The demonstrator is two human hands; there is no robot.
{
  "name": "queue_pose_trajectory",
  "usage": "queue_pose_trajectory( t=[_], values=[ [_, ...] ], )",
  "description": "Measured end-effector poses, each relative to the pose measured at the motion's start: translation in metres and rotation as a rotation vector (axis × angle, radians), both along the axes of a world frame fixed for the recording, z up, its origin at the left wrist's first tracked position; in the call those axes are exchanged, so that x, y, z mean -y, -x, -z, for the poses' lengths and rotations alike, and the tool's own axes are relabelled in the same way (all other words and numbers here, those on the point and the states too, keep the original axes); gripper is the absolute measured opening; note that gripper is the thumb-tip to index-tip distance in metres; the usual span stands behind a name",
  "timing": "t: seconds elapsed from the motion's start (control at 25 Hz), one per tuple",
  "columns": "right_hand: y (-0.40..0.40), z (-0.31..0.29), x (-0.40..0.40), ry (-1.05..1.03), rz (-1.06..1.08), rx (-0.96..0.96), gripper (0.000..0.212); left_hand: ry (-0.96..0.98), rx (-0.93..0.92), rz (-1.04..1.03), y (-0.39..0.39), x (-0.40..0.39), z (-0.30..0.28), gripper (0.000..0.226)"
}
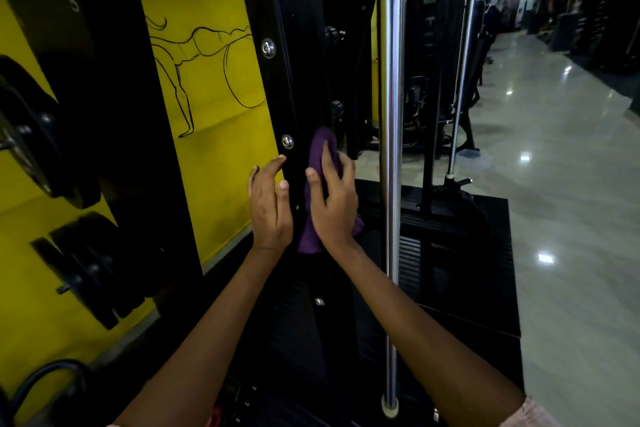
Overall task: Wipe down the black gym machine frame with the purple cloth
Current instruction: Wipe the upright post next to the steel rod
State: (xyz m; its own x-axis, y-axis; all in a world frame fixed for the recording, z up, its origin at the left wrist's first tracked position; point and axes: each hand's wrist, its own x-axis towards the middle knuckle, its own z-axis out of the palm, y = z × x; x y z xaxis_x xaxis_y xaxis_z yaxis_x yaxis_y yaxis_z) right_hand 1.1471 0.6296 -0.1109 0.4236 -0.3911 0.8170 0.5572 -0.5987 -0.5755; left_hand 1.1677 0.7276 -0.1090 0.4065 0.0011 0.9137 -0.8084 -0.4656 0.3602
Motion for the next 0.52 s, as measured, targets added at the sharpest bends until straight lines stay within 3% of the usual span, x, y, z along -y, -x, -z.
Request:
queue_pose_trajectory(
  t=[0.12, 0.24, 0.32, 0.4, 0.52],
  values=[
    [-0.001, 0.037, 0.008, 0.109, 0.026, 0.025, 0.049, 0.082, -0.058, 0.047, 0.004, 0.003, -0.011, 0.055],
    [-0.013, 0.014, 0.016, -0.212, -0.076, -0.203, 0.044, 0.165, -0.074, 0.054, 0.001, 0.007, -0.039, 0.063],
    [-0.016, -0.020, 0.015, -0.259, -0.094, -0.221, 0.043, 0.211, -0.025, 0.037, -0.009, 0.014, -0.063, 0.059],
    [-0.011, -0.036, 0.011, -0.120, -0.071, -0.059, 0.047, 0.237, -0.008, 0.049, -0.019, 0.026, -0.082, 0.057],
    [-0.009, -0.011, 0.013, 0.129, -0.030, 0.082, 0.049, 0.284, -0.184, 0.108, -0.036, 0.040, -0.082, 0.062]
  ],
)
